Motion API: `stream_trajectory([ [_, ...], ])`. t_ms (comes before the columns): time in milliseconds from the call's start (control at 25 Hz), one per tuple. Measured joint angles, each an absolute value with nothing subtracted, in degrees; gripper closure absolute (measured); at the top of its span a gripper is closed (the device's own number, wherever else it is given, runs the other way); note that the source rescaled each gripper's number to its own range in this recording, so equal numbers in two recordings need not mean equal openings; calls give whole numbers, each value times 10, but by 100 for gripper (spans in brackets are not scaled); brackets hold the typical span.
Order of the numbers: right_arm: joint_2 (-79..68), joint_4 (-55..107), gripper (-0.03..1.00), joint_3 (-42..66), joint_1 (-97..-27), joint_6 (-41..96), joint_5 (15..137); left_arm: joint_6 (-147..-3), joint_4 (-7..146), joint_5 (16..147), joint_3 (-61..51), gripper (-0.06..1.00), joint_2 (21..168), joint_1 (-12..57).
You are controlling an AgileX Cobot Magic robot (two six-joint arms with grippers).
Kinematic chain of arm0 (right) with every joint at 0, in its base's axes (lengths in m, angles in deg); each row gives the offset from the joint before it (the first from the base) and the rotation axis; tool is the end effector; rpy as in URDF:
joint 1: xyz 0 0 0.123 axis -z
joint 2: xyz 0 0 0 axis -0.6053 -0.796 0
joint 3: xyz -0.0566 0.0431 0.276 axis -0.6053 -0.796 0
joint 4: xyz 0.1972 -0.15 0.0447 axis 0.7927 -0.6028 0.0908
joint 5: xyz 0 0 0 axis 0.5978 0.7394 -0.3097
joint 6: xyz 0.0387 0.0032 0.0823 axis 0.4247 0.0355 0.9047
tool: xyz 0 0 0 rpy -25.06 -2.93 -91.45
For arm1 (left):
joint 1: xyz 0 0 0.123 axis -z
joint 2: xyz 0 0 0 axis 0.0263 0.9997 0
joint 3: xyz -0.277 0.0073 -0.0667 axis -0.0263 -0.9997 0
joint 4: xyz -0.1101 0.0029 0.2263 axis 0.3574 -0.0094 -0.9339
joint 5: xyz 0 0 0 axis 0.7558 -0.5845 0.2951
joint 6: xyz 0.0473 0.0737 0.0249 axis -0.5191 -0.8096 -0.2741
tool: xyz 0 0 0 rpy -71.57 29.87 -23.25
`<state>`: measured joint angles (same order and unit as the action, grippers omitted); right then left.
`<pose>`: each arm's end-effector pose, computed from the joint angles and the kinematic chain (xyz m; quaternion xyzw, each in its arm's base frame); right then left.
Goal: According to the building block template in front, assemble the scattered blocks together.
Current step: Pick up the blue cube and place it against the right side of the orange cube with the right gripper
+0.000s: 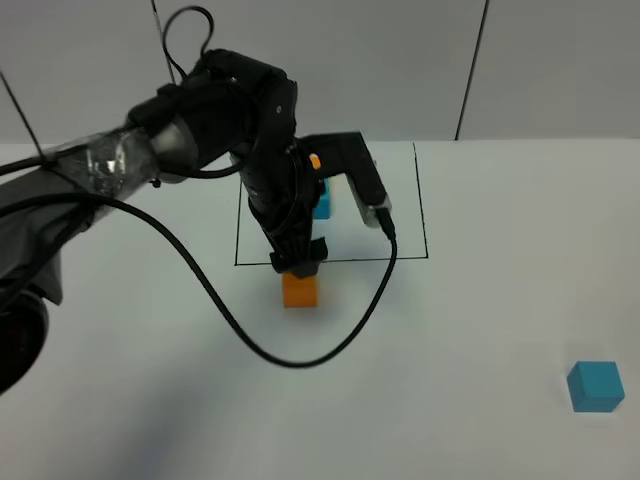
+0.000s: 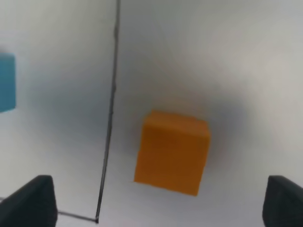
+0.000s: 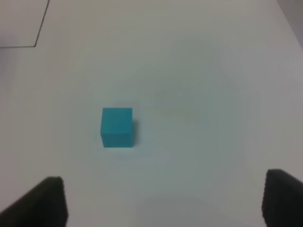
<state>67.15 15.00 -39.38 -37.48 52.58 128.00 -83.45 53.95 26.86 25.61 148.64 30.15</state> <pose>-0.0036 -0.0043 0.2763 0.0166 0.8586 -0.0159 0.5121 0.4112 -0.2508 0.2072 0.5988 0.7832 0.0294 0.1651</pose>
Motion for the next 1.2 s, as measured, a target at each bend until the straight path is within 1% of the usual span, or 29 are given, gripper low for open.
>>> stream_trajectory([
  [120,671,150,27,-394,-375,526,1280,-732,514,259,256,4,1449,277],
  [320,671,150,27,-394,-375,526,1280,-638,494,216,256,11,1399,192],
  [520,671,150,27,-394,-375,526,1280,-603,520,189,256,14,1357,93],
  [760,671,150,27,-394,-375,526,1280,-582,550,184,235,15,1300,17],
  [920,671,150,27,-394,-375,526,1280,-570,551,216,157,17,1235,-13],
  [1200,671,150,27,-394,-375,526,1280,-539,551,290,-44,18,1082,-15],
])
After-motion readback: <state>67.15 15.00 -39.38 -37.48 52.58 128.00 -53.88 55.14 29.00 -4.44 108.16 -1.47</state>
